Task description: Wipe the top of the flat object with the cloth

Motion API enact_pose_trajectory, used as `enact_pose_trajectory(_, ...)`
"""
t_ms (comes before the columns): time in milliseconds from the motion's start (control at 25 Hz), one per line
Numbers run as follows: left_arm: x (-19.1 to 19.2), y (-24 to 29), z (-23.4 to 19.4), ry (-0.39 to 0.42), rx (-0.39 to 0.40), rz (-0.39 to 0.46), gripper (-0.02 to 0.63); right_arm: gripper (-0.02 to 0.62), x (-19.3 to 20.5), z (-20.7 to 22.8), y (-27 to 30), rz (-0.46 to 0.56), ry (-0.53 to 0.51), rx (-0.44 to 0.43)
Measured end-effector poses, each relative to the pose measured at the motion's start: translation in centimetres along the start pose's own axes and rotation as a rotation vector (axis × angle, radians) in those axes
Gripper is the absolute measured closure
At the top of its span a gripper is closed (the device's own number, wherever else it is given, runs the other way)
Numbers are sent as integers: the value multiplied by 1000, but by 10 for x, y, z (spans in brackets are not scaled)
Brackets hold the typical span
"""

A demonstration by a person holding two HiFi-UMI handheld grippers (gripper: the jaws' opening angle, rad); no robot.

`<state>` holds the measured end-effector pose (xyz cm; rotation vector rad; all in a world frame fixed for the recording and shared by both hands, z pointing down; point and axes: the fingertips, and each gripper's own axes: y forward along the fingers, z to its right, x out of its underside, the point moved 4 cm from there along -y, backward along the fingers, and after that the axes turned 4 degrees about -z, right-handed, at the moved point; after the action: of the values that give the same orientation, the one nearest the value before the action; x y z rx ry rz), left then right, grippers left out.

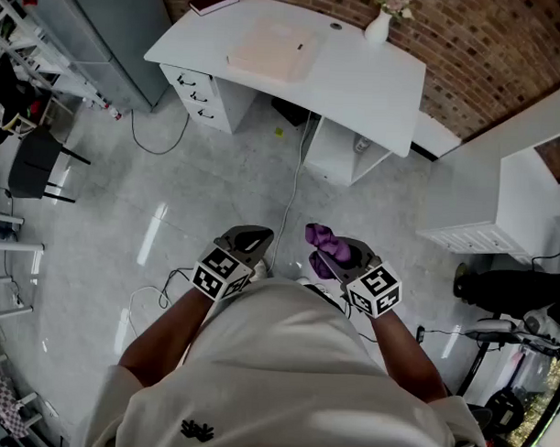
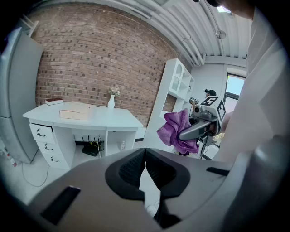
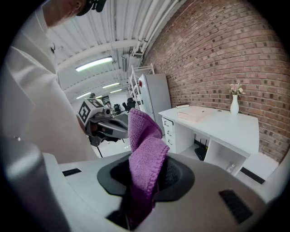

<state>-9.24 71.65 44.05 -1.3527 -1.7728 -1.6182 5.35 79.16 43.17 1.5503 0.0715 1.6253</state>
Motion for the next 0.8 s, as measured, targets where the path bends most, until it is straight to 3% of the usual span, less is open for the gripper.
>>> enact_pose_trajectory(200, 10, -12, -35, -7, 14, 22, 581, 469, -11, -6, 44, -2, 18, 2)
enact_pose_trajectory(400, 18, -24, -65, -53, -26, 36, 581, 469, -32, -7, 76, -47, -14, -59)
enact_pose_trajectory(600, 12, -14, -113, -110, -114, 38, 581, 469, -56, 32, 112, -73, -53, -125)
enact_pose_trajectory(800, -21, 14, -156, -146, -186, 40, 581, 468, -96, 101, 150, -66, -85, -201)
